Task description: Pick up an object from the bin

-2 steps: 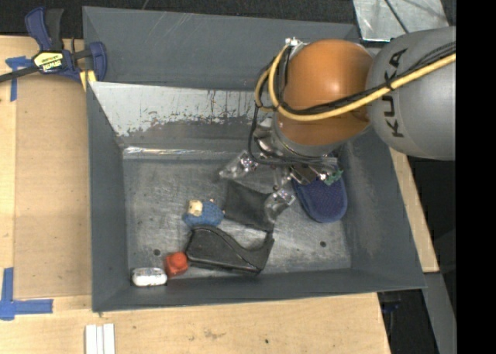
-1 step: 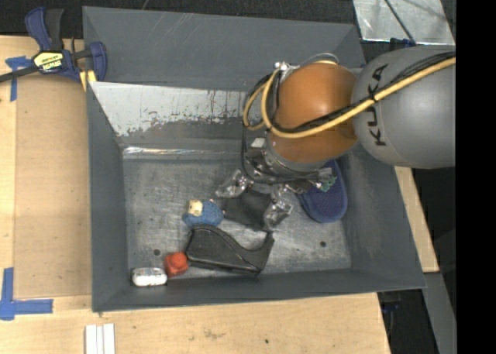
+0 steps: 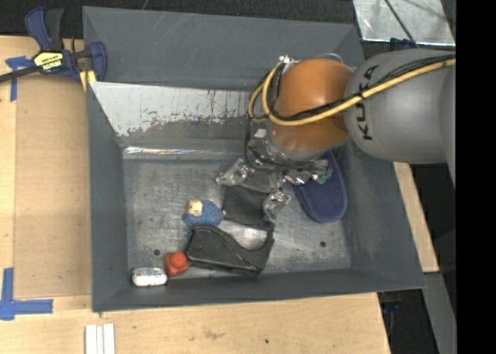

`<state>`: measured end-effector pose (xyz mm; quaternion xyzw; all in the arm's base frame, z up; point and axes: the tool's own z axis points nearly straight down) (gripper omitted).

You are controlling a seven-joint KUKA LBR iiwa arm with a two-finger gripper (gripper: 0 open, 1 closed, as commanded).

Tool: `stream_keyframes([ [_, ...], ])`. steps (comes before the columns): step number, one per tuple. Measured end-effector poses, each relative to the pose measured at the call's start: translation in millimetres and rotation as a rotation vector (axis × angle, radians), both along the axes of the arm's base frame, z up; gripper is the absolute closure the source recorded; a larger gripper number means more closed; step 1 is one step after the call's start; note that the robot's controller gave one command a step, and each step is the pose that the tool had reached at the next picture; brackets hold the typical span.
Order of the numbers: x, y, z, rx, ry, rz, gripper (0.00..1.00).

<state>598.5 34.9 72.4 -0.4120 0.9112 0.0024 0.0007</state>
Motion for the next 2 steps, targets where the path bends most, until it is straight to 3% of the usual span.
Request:
stream_keyframes([
  [1, 5.1, 2, 6, 0.004, -0.024, 0.001, 1.0],
  [2, 24.2, 16, 140, -0.003, -0.014, -0.061, 1.0],
])
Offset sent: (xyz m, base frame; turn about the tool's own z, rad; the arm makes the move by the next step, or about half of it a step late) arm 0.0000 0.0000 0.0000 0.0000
